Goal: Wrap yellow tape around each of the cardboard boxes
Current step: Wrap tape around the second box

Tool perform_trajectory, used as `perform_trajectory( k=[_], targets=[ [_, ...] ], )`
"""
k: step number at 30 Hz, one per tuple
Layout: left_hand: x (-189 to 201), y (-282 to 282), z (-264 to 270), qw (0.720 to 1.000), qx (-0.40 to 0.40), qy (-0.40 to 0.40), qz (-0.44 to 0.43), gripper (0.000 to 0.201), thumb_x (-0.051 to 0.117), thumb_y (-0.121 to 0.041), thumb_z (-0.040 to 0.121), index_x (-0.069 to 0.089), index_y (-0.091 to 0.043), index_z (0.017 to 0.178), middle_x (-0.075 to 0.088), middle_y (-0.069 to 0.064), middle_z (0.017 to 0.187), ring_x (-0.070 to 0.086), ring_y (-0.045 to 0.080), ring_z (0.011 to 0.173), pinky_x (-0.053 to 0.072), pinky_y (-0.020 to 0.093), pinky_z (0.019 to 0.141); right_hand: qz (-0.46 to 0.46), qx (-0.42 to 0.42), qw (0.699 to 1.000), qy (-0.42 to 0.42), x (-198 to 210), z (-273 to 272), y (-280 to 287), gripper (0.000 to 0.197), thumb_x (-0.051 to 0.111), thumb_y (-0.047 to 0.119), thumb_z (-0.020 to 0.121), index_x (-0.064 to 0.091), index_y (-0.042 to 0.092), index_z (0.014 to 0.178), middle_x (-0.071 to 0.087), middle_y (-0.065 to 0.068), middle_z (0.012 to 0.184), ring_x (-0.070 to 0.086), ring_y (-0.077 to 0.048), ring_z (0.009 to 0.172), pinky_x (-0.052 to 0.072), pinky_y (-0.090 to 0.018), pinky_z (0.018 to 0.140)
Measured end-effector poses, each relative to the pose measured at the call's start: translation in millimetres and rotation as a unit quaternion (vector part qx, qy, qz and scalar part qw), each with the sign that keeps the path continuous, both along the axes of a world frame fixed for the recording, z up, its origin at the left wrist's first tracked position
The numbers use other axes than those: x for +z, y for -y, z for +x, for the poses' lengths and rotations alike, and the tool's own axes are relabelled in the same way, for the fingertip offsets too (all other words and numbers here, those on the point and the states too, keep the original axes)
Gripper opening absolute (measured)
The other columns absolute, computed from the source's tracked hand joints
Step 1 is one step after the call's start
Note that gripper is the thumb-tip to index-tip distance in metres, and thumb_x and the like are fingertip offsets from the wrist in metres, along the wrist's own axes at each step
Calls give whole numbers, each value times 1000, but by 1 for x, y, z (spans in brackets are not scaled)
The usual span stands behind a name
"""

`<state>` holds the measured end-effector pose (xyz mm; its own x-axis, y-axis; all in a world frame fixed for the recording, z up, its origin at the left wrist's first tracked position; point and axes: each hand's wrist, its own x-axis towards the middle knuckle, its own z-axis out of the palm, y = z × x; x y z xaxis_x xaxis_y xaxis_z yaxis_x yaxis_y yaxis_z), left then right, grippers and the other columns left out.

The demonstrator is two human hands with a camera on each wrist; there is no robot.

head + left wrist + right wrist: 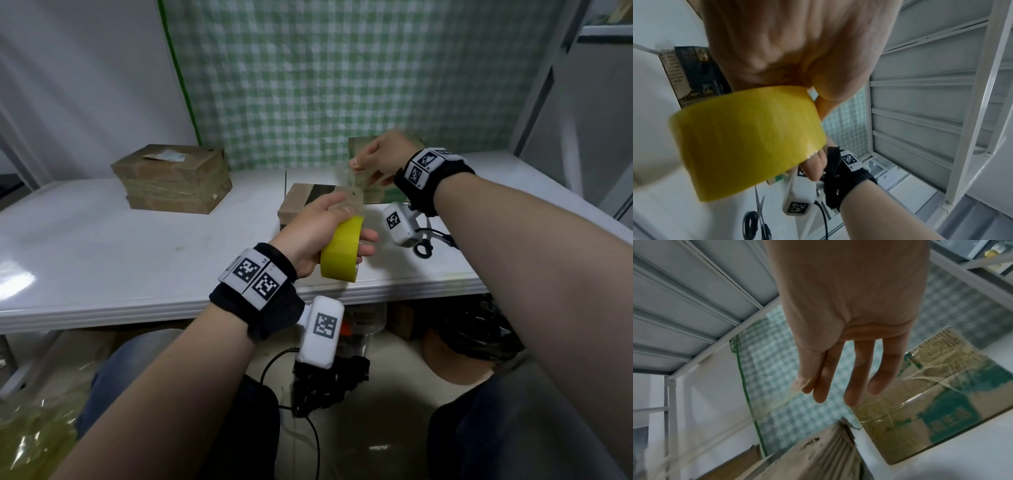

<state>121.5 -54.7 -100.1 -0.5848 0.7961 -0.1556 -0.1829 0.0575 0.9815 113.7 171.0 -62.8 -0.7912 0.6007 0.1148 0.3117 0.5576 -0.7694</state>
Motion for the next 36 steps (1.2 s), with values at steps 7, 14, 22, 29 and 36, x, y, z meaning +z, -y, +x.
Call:
perform_trajectory(
  k=[7,14,22,29,36],
  targets=[
    [-1,-8,-1,1000,-2,13,-11,47,41,-15,110,25,-18,154,75,18,78,71,29,60,57,35,58,-18,2,1000,2,-20,-13,-7,20,81,25,87,79,8,95,77,-4,87,66,-7,52,43,-14,39],
    [0,-10,1,998,-20,5,-54,20,40,-13,110,43,-25,94,76,16,79,71,30,64,58,38,63,-65,-9,998,1,-42,-16,-8,24,81,28,87,79,5,95,77,-14,90,75,-28,76,52,-23,47],
    [-3,-15,0,996,-32,-8,-79,20,42,-13,108,35,-30,115,77,16,84,72,32,70,59,46,76,45,10,997,61,-47,-20,-8,31,70,32,96,77,2,99,76,-18,92,66,-23,64,47,-23,44],
    [-8,-15,-4,996,-30,-12,-82,57,42,-16,109,16,-26,158,77,19,93,71,34,75,56,55,86,124,34,987,98,-36,1,1,49,47,45,105,57,6,133,65,-13,127,69,-33,95,55,-39,70],
    [-15,-16,-5,997,-30,7,-72,68,47,-15,107,7,-37,157,77,20,97,74,37,73,59,54,81,103,160,981,24,-48,40,23,47,66,40,97,62,19,139,59,3,143,53,-10,128,39,-30,111]
  ],
)
